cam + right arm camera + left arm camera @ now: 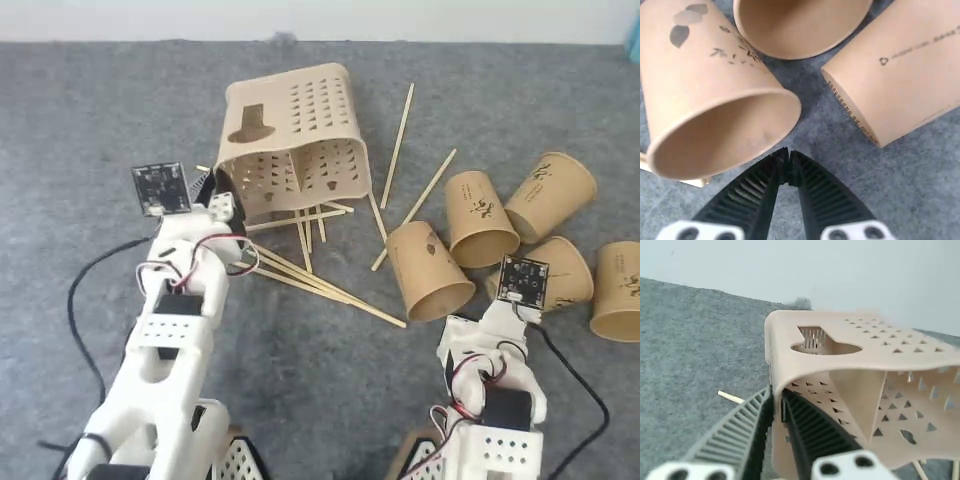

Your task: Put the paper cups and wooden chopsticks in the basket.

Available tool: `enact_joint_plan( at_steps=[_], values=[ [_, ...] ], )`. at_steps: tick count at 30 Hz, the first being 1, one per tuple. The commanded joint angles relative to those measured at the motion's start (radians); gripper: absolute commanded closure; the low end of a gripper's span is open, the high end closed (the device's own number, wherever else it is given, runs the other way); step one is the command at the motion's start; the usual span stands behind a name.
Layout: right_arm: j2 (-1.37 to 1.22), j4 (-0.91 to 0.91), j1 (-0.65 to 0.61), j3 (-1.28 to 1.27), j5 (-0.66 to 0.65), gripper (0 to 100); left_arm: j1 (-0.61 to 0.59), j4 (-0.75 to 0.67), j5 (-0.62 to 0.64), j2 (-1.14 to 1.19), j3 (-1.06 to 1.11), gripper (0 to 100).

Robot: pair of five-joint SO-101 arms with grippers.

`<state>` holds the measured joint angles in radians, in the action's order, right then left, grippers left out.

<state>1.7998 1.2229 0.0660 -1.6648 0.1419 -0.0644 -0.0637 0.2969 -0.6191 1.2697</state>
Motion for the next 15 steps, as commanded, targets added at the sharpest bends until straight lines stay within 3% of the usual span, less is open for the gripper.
enact_joint_plan(
  at_steps=[1,8,15],
  values=[
    [0.010,-0.008,0.015,-0.018,0.000,99.1,-0.035,0.244,0.017,-0.002,-0.188,99],
    [0.010,-0.028,0.015,-0.018,0.000,99.1,-0.078,0.772,0.018,0.000,-0.619,99],
    [0.010,-0.028,0.015,-0.018,0.000,99.1,-0.109,1.025,0.061,0.005,-0.929,99]
  ],
)
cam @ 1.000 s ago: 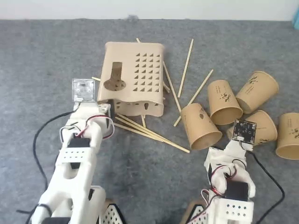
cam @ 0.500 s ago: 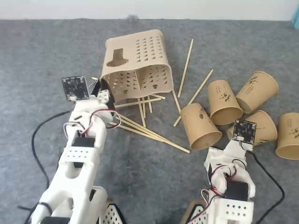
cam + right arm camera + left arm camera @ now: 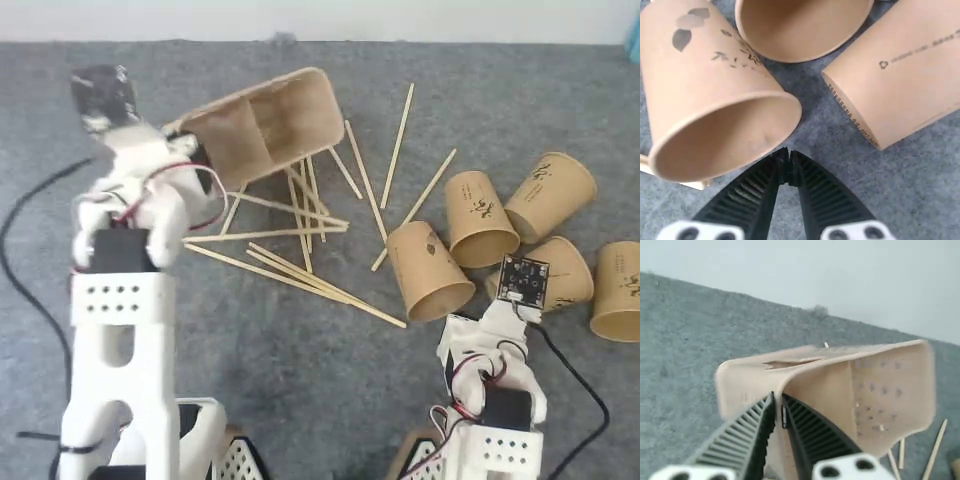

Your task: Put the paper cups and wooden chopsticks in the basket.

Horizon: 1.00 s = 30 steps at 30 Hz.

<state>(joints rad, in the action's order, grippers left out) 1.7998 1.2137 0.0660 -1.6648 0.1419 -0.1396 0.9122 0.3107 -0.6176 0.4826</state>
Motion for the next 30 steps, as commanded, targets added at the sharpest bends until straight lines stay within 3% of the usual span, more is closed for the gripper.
enact_joint_plan(
  at_steps=[1,10,18,24,30],
  values=[
    [0.010,-0.019,0.015,-0.018,0.000,99.1,-0.054,0.066,0.078,0.006,-0.170,99],
    [0.010,-0.016,0.015,-0.018,0.000,99.1,-0.169,0.199,0.127,0.009,-0.234,99],
    [0.010,-0.012,0.016,-0.018,0.000,99.1,-0.221,0.203,0.121,0.009,-0.162,98],
    [0.010,-0.012,0.016,-0.018,0.000,99.1,-0.258,0.150,0.101,0.006,-0.114,79],
    [0.010,-0.010,0.016,-0.018,0.000,99.1,-0.304,0.098,0.118,0.023,-0.113,78]
  ],
)
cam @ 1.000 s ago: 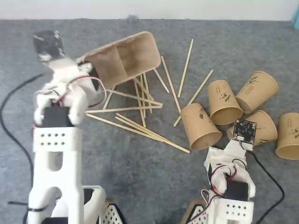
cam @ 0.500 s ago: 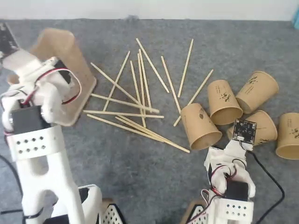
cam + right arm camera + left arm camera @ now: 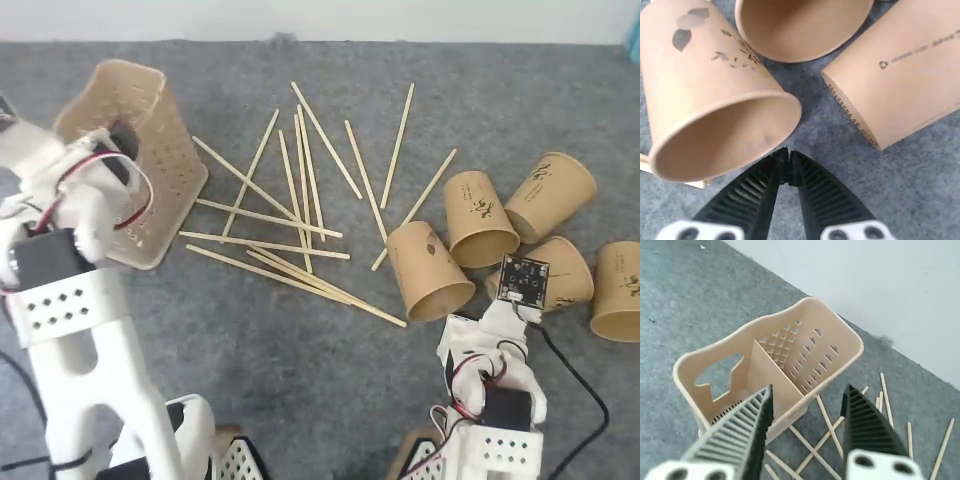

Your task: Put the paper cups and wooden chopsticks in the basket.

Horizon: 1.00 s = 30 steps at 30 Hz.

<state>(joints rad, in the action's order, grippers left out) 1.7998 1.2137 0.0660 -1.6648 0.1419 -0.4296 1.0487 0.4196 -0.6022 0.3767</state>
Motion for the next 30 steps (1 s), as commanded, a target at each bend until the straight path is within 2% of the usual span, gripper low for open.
enact_joint_plan(
  at_steps=[1,10,16,22,26,30],
  values=[
    [0.010,-0.010,0.016,-0.018,0.000,99.1,-0.014,-0.040,0.011,0.028,-0.010,78],
    [0.010,-0.010,0.016,-0.018,0.000,99.1,-0.012,-0.032,0.012,0.351,-0.182,78],
    [0.010,-0.010,0.016,-0.018,0.000,99.1,0.051,0.031,-0.009,0.376,-0.260,77],
    [0.010,-0.012,0.016,-0.018,0.000,99.1,0.144,0.068,-0.115,0.422,-0.223,78],
    [0.010,-0.012,0.016,-0.018,0.000,99.1,0.166,0.152,-0.222,0.480,-0.217,78],
    [0.010,-0.012,0.016,-0.018,0.000,99.1,0.158,0.239,-0.431,0.499,-0.222,78]
  ],
)
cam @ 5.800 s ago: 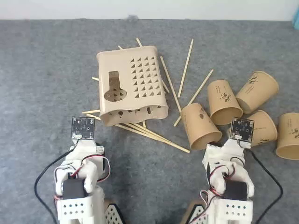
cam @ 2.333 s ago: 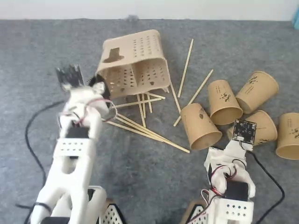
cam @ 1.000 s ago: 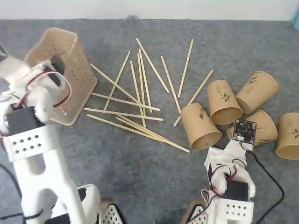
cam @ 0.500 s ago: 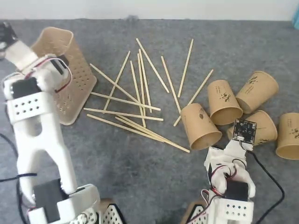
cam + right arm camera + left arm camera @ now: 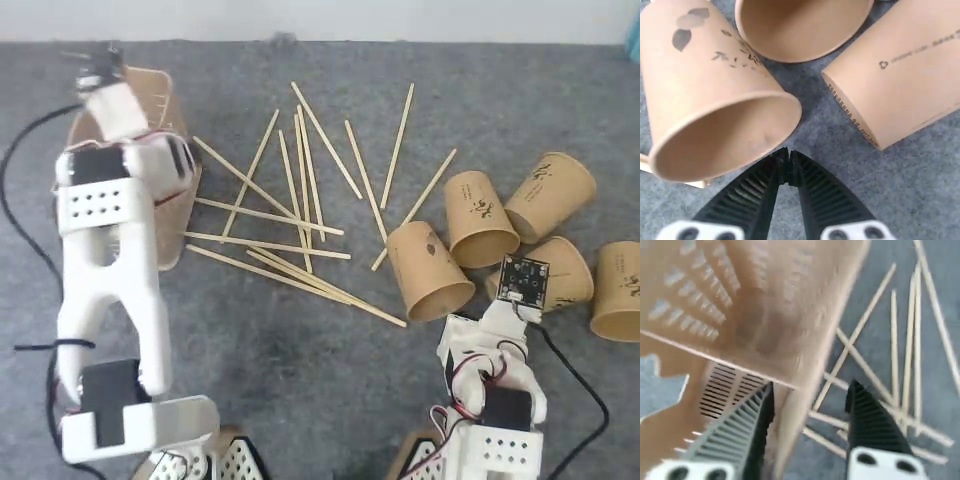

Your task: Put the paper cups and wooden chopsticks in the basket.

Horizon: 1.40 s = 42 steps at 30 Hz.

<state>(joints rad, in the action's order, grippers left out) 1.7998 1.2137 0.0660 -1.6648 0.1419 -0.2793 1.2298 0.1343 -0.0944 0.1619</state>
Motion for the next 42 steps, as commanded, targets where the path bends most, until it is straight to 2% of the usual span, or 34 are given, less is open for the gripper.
enact_joint_plan(
  at_steps=[1,3,6,11,13,22,29,33,37,42],
  values=[
    [0.010,-0.012,0.016,-0.018,0.000,99.1,-0.005,0.083,-0.219,-0.009,-0.007,78],
    [0.010,-0.013,0.016,-0.018,0.000,99.1,-0.028,0.124,-0.339,-0.021,-0.007,78],
    [0.010,-0.013,0.016,-0.018,0.000,99.1,-0.083,0.138,-0.394,-0.055,-0.007,81],
    [0.010,-0.013,0.016,-0.018,0.000,99.1,-0.163,0.112,-0.397,-0.114,-0.008,100],
    [0.010,-0.013,0.016,-0.018,0.000,99.1,-0.180,0.118,-0.425,-0.133,-0.007,99],
    [0.010,-0.019,0.054,-0.018,0.000,99.1,-0.198,0.282,-0.801,-0.278,-0.007,99],
    [0.010,-0.019,0.058,-0.018,0.000,99.1,-0.213,0.308,-0.821,-0.336,0.001,99],
    [0.010,-0.019,0.058,-0.018,0.000,99.1,-0.230,0.319,-0.973,-0.345,0.030,99],
    [0.010,-0.019,0.058,-0.018,0.000,99.1,-0.255,0.308,-1.060,-0.344,0.094,99],
    [0.010,-0.019,0.058,-0.018,0.000,99.1,-0.256,0.226,-1.086,-0.344,0.217,99]
  ],
)
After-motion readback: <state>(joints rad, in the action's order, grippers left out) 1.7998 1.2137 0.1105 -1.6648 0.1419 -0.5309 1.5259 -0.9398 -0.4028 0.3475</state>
